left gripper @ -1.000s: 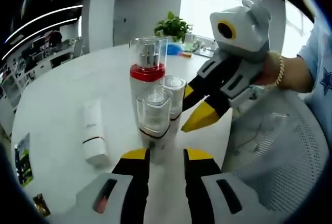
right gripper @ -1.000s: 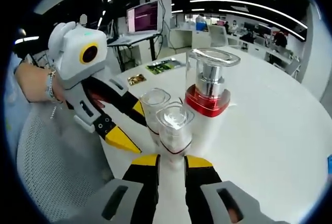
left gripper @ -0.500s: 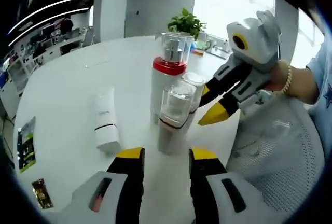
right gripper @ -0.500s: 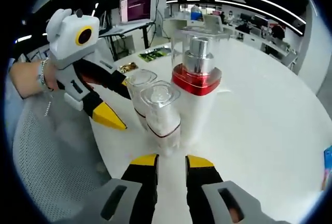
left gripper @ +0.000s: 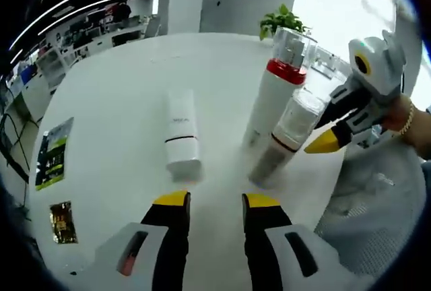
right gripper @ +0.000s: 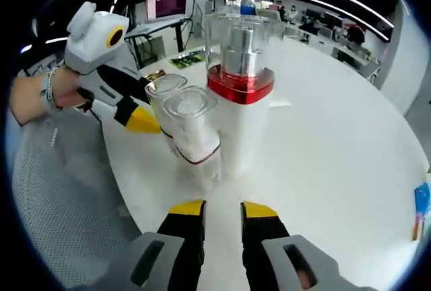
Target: Arrange the skincare products in the storage area until every visible bottle or jar stands upright without overlapping.
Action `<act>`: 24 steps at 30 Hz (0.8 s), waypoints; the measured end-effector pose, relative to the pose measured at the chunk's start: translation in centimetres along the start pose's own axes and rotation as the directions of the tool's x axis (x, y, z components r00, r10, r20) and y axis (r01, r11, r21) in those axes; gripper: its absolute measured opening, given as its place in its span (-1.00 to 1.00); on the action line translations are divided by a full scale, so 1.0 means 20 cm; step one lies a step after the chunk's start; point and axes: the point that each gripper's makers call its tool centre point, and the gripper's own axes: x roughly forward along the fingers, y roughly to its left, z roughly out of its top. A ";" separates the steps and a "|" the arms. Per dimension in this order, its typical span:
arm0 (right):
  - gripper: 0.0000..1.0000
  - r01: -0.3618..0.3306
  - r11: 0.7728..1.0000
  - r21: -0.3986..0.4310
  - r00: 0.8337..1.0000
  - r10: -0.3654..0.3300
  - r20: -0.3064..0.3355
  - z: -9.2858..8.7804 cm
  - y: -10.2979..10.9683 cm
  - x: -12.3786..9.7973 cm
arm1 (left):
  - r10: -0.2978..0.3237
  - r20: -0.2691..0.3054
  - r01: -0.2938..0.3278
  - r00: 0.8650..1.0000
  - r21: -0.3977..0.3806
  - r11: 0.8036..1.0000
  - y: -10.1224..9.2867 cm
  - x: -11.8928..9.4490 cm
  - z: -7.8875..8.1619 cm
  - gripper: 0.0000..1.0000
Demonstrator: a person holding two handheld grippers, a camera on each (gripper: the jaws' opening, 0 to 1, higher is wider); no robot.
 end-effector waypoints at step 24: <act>-0.70 0.133 0.984 0.122 0.991 -0.135 0.010 -0.02 -0.17 -0.05 | 0.073 -0.002 -0.073 0.997 -0.008 0.997 0.13 0.20 0.16 -0.54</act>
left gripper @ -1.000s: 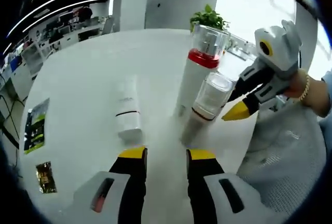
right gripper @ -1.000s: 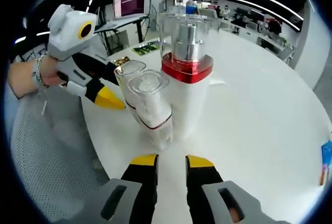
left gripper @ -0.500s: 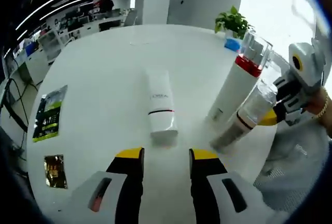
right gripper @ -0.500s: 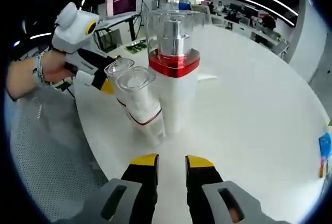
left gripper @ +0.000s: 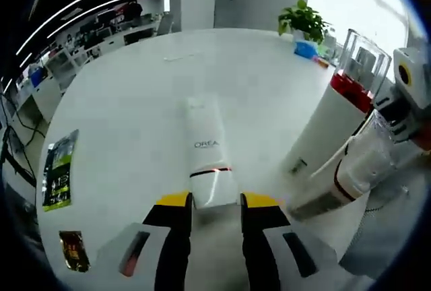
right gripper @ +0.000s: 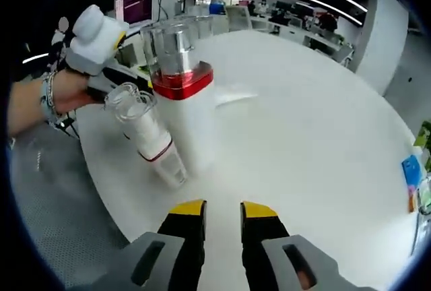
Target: Arrange the skincare products in the storage area until every visible bottle or jar stands upright without overlapping.
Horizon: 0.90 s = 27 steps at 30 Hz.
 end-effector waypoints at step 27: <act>-0.66 -0.299 0.928 0.225 0.932 0.232 0.279 0.53 -0.22 0.26 | -0.074 -0.031 0.078 0.997 0.153 0.985 0.09 -0.11 -0.13 -0.58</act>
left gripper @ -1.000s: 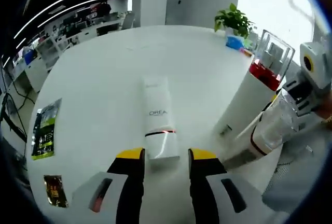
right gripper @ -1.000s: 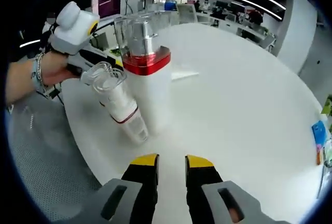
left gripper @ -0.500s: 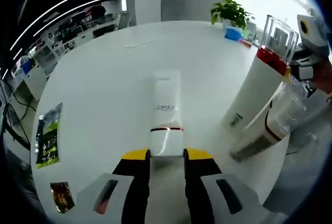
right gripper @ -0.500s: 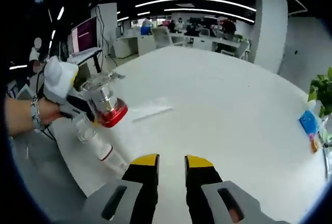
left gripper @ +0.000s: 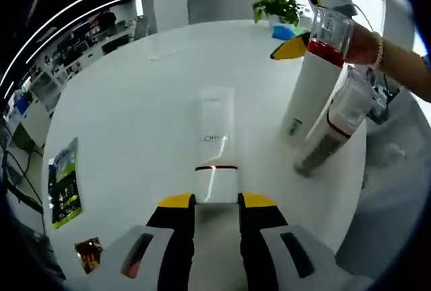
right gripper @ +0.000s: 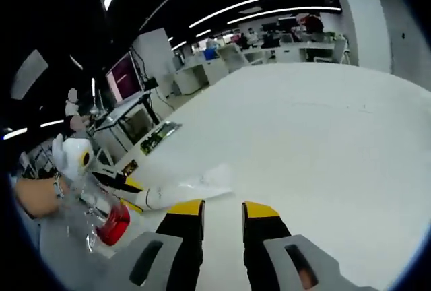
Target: Arrange the skincare products in the storage area until every visible bottle or jar stands upright without overlapping.
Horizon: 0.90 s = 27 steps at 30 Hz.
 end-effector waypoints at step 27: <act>-0.75 -0.167 0.894 0.415 0.982 0.189 -0.013 -0.03 0.08 0.41 | 0.018 0.043 -0.023 0.999 0.101 0.995 0.00 0.04 -0.03 -0.58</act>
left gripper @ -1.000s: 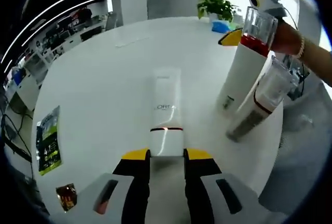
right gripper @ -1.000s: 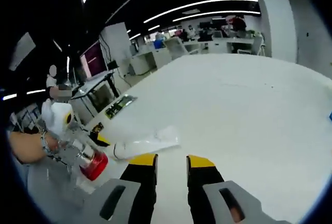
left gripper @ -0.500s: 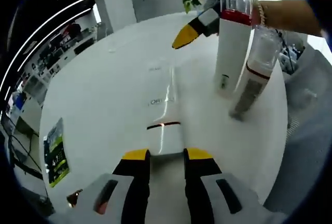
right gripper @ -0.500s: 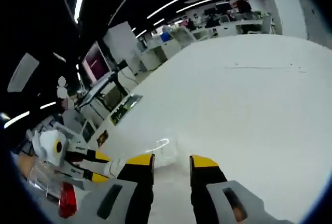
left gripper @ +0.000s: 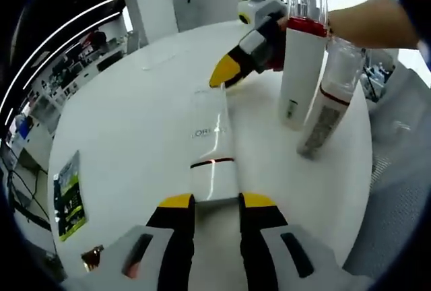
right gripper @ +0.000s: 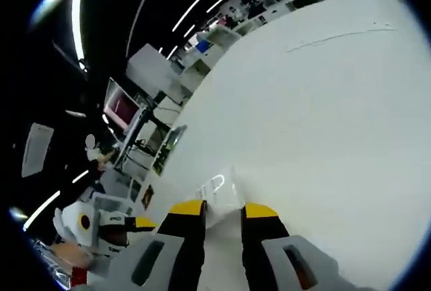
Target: Arrange the skincare products in the storage area until every visible bottle or jar stands upright without overlapping.
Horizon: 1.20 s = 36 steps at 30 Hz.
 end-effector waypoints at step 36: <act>-0.98 -0.119 0.725 -0.679 0.993 0.106 -0.060 0.13 0.66 -0.17 | -0.012 0.047 0.018 0.999 -0.123 0.992 -0.02 0.02 0.00 -0.56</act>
